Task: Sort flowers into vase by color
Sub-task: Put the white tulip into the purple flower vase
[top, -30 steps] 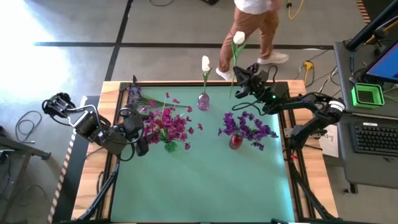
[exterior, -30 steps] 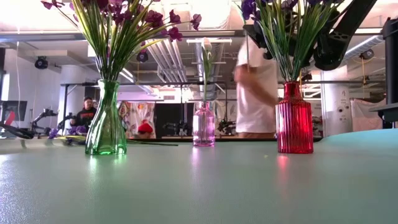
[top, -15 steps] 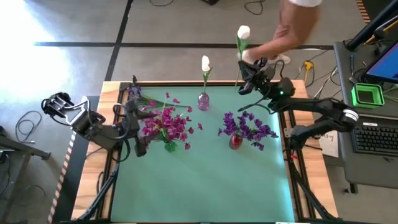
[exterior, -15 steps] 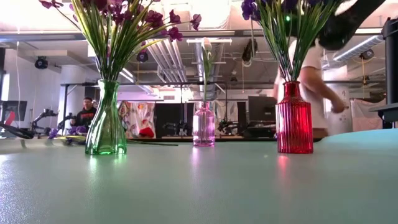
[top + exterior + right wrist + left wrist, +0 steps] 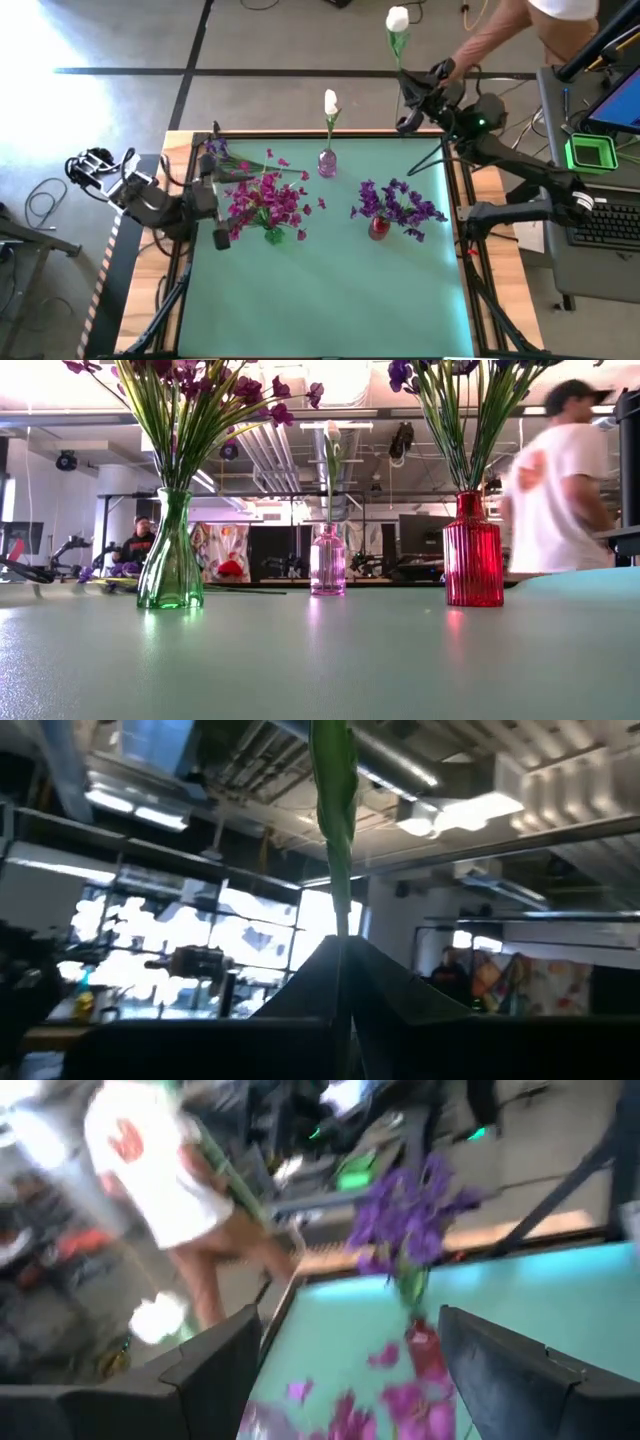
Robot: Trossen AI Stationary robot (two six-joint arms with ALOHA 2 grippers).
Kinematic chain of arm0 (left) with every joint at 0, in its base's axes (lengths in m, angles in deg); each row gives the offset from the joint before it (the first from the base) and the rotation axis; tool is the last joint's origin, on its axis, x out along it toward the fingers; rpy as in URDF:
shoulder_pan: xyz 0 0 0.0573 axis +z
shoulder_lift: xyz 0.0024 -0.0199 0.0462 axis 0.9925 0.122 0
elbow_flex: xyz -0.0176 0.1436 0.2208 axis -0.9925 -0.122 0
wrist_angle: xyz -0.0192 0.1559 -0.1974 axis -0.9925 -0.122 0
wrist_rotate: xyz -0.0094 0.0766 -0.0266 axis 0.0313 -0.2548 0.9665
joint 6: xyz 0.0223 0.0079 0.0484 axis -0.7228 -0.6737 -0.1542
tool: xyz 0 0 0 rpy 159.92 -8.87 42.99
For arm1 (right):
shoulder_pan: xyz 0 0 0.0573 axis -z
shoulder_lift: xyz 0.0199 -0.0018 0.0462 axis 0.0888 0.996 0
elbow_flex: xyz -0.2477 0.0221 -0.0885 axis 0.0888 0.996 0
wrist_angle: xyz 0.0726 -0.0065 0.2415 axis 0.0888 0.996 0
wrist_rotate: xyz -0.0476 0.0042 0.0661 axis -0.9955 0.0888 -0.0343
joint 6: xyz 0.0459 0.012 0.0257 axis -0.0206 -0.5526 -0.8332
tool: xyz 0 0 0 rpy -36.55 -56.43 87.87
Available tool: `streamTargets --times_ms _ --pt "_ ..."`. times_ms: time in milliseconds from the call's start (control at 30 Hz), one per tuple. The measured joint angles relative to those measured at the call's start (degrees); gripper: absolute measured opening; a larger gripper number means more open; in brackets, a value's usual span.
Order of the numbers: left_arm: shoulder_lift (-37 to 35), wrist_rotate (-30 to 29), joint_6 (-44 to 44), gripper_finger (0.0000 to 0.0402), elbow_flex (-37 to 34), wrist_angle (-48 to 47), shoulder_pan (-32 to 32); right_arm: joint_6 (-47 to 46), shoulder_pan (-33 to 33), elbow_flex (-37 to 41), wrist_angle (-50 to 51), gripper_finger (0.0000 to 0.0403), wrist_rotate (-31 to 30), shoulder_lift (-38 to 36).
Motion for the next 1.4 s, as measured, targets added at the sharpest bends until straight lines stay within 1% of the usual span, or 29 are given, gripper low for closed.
streamTargets --times_ms 33,100,167,233,300,367,400,467,567,800,933,1000,1067,1200,1300,1400 --pt "-0.04 2.32 -2.92 0.0291 -0.28 2.34 0.09 0.01 0.00 -1.01 1.69 0.0012 1.25 -0.09" --pt "0.09 9.98 -8.87 0.0291 -0.82 7.46 0.82 0.07 -0.58 -2.81 4.26 0.0012 3.51 -0.06" --pt "0.59 17.54 -13.80 0.0291 -1.12 12.18 2.28 0.50 -2.04 -4.54 5.42 0.0012 3.75 0.12" --pt "1.02 21.56 -16.70 0.0291 -1.25 15.02 4.01 1.40 -3.74 -6.16 5.73 0.0012 3.89 0.33" --pt "1.64 22.91 -18.76 0.0291 -1.26 16.82 6.27 2.83 -5.54 -7.89 6.70 0.0012 3.88 0.70" --pt "2.57 24.65 -19.31 0.0291 -1.45 18.37 9.08 3.68 -7.51 -9.74 8.21 0.0012 3.82 1.33" --pt "2.97 26.55 -19.28 0.0291 -1.83 19.16 10.65 4.02 -8.54 -10.68 8.83 0.0012 3.71 1.66" --pt "3.87 31.64 -19.07 0.0291 -3.32 21.78 13.91 4.11 -10.54 -12.24 9.20 0.0012 3.73 2.40" --pt "4.72 39.09 -18.09 0.0291 -6.93 28.42 18.85 6.19 -13.44 -13.99 10.28 0.0012 3.67 3.34" --pt "5.25 47.50 -17.87 0.0291 -14.25 46.38 28.26 8.49 -17.17 -17.85 11.72 0.0012 3.62 4.20" --pt "6.39 53.56 -16.74 0.0291 -14.86 53.77 32.78 8.89 -19.17 -18.91 12.12 0.0012 3.60 4.63" --pt "7.66 57.28 -16.46 0.0291 -14.16 56.43 34.69 8.77 -20.29 -19.24 12.22 0.0012 3.64 5.54" --pt "9.47 59.65 -16.00 0.0291 -12.69 57.79 36.04 9.02 -21.82 -19.44 12.24 0.0012 3.62 6.77" --pt "14.04 61.47 -15.93 0.0291 -7.34 57.76 37.67 10.43 -24.28 -20.86 12.60 0.0012 3.62 10.14" --pt "17.12 64.61 -15.88 0.0291 -3.03 57.52 38.38 11.56 -25.86 -22.44 12.64 0.0012 3.62 12.73" --pt "19.07 65.22 -15.29 0.0291 0.60 56.93 38.68 12.11 -27.26 -23.76 13.14 0.0012 3.63 14.68"
